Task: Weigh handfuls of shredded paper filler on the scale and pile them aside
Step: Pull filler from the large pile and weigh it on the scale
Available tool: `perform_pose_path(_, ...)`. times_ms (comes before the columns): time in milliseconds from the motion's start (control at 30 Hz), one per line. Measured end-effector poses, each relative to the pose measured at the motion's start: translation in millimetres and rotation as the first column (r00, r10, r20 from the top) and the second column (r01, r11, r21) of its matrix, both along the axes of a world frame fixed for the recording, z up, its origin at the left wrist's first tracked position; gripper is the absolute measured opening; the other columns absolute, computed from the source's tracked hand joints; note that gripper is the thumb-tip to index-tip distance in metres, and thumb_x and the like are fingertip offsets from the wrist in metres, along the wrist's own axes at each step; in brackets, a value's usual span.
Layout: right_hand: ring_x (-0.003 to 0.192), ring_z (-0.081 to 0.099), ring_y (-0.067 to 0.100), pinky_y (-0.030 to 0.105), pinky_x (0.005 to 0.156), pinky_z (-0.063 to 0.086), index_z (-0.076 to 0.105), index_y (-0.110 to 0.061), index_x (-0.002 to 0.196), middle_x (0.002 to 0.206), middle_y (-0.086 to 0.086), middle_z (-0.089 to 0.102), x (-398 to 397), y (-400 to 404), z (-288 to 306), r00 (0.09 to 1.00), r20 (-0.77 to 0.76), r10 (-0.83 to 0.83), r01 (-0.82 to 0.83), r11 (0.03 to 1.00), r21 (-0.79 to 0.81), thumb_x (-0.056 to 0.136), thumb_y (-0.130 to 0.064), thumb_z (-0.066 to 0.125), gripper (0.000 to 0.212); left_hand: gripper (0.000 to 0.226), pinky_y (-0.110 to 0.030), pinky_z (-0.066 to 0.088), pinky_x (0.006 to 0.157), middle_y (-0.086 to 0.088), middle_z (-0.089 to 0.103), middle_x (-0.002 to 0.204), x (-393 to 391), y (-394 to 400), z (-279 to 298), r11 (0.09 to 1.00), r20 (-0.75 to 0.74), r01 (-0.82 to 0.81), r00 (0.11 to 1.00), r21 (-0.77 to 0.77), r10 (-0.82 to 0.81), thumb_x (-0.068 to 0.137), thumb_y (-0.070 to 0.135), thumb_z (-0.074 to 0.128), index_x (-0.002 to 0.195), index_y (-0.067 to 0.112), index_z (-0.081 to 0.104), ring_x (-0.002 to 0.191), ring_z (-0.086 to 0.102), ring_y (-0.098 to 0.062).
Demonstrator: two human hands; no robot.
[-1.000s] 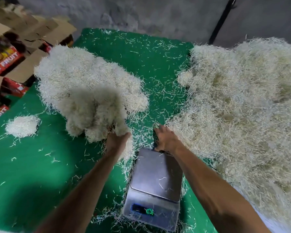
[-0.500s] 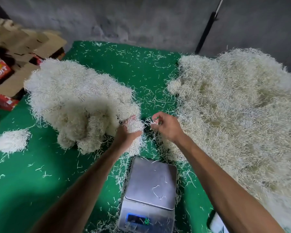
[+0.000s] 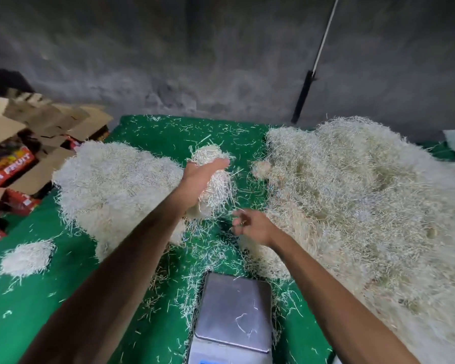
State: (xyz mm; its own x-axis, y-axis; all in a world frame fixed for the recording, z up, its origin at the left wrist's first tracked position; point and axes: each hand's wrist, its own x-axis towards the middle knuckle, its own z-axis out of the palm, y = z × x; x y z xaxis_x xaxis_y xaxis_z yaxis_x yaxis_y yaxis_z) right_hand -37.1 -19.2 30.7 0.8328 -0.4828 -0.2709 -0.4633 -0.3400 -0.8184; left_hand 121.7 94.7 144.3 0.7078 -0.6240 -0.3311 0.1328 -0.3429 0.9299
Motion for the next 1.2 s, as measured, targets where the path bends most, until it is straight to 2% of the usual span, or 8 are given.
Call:
perform_pose_path(167,0.079,0.066,0.018,0.025,0.07,0.058,0.056,-0.012,0.14,0.103,0.003,0.064,3.1,6.2,-54.3,0.97,-0.238,-0.044,-0.008,0.977,-0.213,0.1,-0.003,0.057,0.041,0.119,-0.047,0.04,0.11,-0.021,0.036,0.156,8.2,9.6,-41.1,0.996,0.072,-0.065,0.996,0.055,0.061,0.07,0.056,0.084,0.155,0.005,0.018,0.138,0.044,-0.036)
perform_pose_path(300,0.084,0.067,0.015,0.022,0.062,0.056,0.04,-0.018,0.153,0.14,0.003,0.053,13.6,10.4,-80.4,0.913,-0.407,0.029,-0.258,0.813,-0.522,0.099,0.002,0.054,0.059,0.029,-0.025,0.055,0.056,0.001,0.062,0.069,16.1,28.0,-88.9,0.988,0.125,-0.064,0.991,0.144,0.046,0.075,0.043,0.085,0.083,0.023,0.065,0.053,0.058,-0.004)
perform_pose_path(533,0.08,0.071,0.012,0.025,0.068,0.06,0.066,-0.017,0.112,0.09,0.002,0.068,24.2,6.2,-96.1,0.844,-0.536,0.014,-0.357,0.76,-0.543,0.103,-0.018,0.059,0.012,0.051,-0.018,0.038,0.034,0.008,0.046,0.035,19.0,40.4,-128.7,0.976,0.125,-0.059,0.992,0.211,0.033,0.077,0.041,0.085,0.056,0.018,0.045,0.027,0.039,-0.005)
perform_pose_path(667,0.083,0.067,0.014,0.028,0.071,0.06,0.067,-0.019,0.104,0.103,0.0,0.067,40.5,-21.2,-34.2,0.989,-0.141,-0.041,-0.033,0.874,-0.485,0.1,-0.031,0.064,0.013,0.049,-0.026,0.053,0.046,0.007,0.052,0.043,22.4,30.0,-130.1,0.967,0.148,-0.063,0.989,0.247,0.027,0.076,0.042,0.086,0.059,0.014,0.049,0.034,0.046,-0.006)
perform_pose_path(800,0.099,0.063,0.008,0.035,0.095,0.046,0.072,-0.019,0.103,0.118,-0.004,0.069,37.5,-40.0,46.0,0.978,0.18,-0.1,0.144,0.958,-0.247,0.098,-0.026,0.067,0.01,0.111,-0.049,0.045,0.107,-0.019,0.055,0.14,8.5,13.1,-91.2,0.97,0.118,0.023,0.992,0.241,-0.053,0.063,0.065,0.085,0.142,-0.001,0.043,0.124,0.058,-0.033)
perform_pose_path(1000,0.079,0.063,0.006,0.031,0.079,0.049,0.073,-0.01,0.094,0.093,0.001,0.072,23.5,-32.6,118.1,0.94,0.328,-0.098,0.15,0.979,-0.138,0.097,-0.013,0.066,0.008,0.103,-0.021,0.043,0.048,0.013,0.038,0.064,-18.9,-17.9,-34.2,0.964,0.217,0.16,0.954,0.211,-0.205,0.054,0.079,0.076,0.129,0.011,0.053,0.047,0.038,0.0)
perform_pose_path(1100,0.073,0.063,-0.001,0.027,0.073,0.049,0.074,-0.014,0.09,0.091,0.0,0.072,18.0,-33.1,143.3,0.921,0.378,-0.096,0.167,0.973,-0.161,0.095,-0.012,0.069,0.008,0.07,-0.029,0.05,0.064,0.008,0.052,0.077,-25.4,-32.8,-10.1,0.97,0.203,0.149,0.961,0.19,-0.187,0.064,0.073,0.074,0.104,0.018,0.057,0.062,0.05,-0.005)
perform_pose_path(1200,0.1,0.063,0.001,0.027,0.086,0.046,0.075,-0.023,0.108,0.114,-0.011,0.069,7.0,-36.7,154.4,0.857,0.492,-0.154,0.229,0.969,-0.095,0.096,-0.032,0.07,0.016,0.103,-0.045,0.048,0.1,-0.01,0.054,0.135,-21.3,-45.1,12.2,0.985,0.152,0.113,0.979,0.131,-0.133,0.062,0.071,0.077,0.141,0.013,0.045,0.117,0.055,-0.025)
